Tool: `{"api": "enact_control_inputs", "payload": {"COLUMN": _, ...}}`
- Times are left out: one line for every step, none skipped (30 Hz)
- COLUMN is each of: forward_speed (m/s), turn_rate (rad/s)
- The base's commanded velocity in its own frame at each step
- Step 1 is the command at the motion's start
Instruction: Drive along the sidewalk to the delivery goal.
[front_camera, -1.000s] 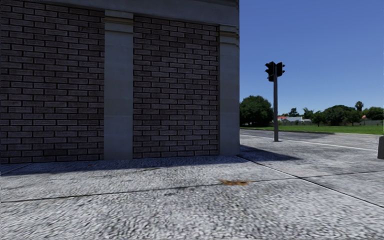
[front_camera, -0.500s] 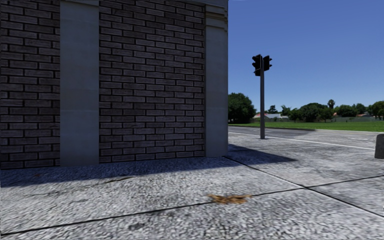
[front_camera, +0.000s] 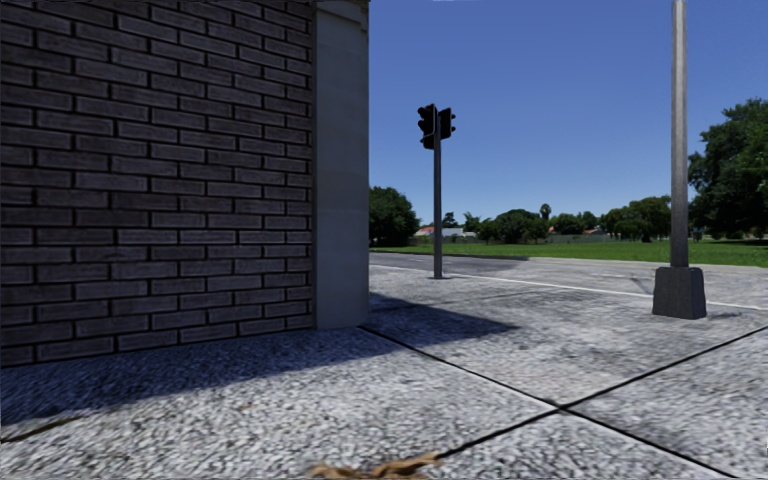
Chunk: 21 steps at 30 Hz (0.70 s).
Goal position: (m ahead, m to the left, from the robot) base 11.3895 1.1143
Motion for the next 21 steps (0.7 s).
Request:
{"api": "enact_control_inputs", "payload": {"forward_speed": 1.39, "turn_rate": -0.58}}
{"api": "enact_control_inputs", "payload": {"forward_speed": 1.39, "turn_rate": -0.58}}
{"api": "enact_control_inputs", "payload": {"forward_speed": 1.39, "turn_rate": -0.58}}
{"api": "enact_control_inputs", "payload": {"forward_speed": 1.39, "turn_rate": -0.58}}
{"api": "enact_control_inputs", "payload": {"forward_speed": 1.39, "turn_rate": -0.58}}
{"api": "enact_control_inputs", "payload": {"forward_speed": 1.39, "turn_rate": -0.58}}
{"api": "enact_control_inputs", "payload": {"forward_speed": 1.39, "turn_rate": -0.58}}
{"api": "enact_control_inputs", "payload": {"forward_speed": 1.39, "turn_rate": -0.58}}
{"api": "enact_control_inputs", "payload": {"forward_speed": 1.39, "turn_rate": -0.58}}
{"api": "enact_control_inputs", "payload": {"forward_speed": 1.39, "turn_rate": -0.58}}
{"api": "enact_control_inputs", "payload": {"forward_speed": 1.39, "turn_rate": -0.58}}
{"api": "enact_control_inputs", "payload": {"forward_speed": 1.39, "turn_rate": -0.58}}
{"api": "enact_control_inputs", "payload": {"forward_speed": 1.39, "turn_rate": -0.58}}
{"api": "enact_control_inputs", "payload": {"forward_speed": 1.39, "turn_rate": -0.58}}
{"api": "enact_control_inputs", "payload": {"forward_speed": 1.39, "turn_rate": -0.58}}
{"api": "enact_control_inputs", "payload": {"forward_speed": 1.39, "turn_rate": -0.58}}
{"api": "enact_control_inputs", "payload": {"forward_speed": 1.39, "turn_rate": -0.58}}
{"api": "enact_control_inputs", "payload": {"forward_speed": 1.39, "turn_rate": -0.58}}
{"api": "enact_control_inputs", "payload": {"forward_speed": 1.39, "turn_rate": -0.58}}
{"api": "enact_control_inputs", "payload": {"forward_speed": 1.39, "turn_rate": -0.58}}
{"api": "enact_control_inputs", "payload": {"forward_speed": 1.39, "turn_rate": -0.58}}
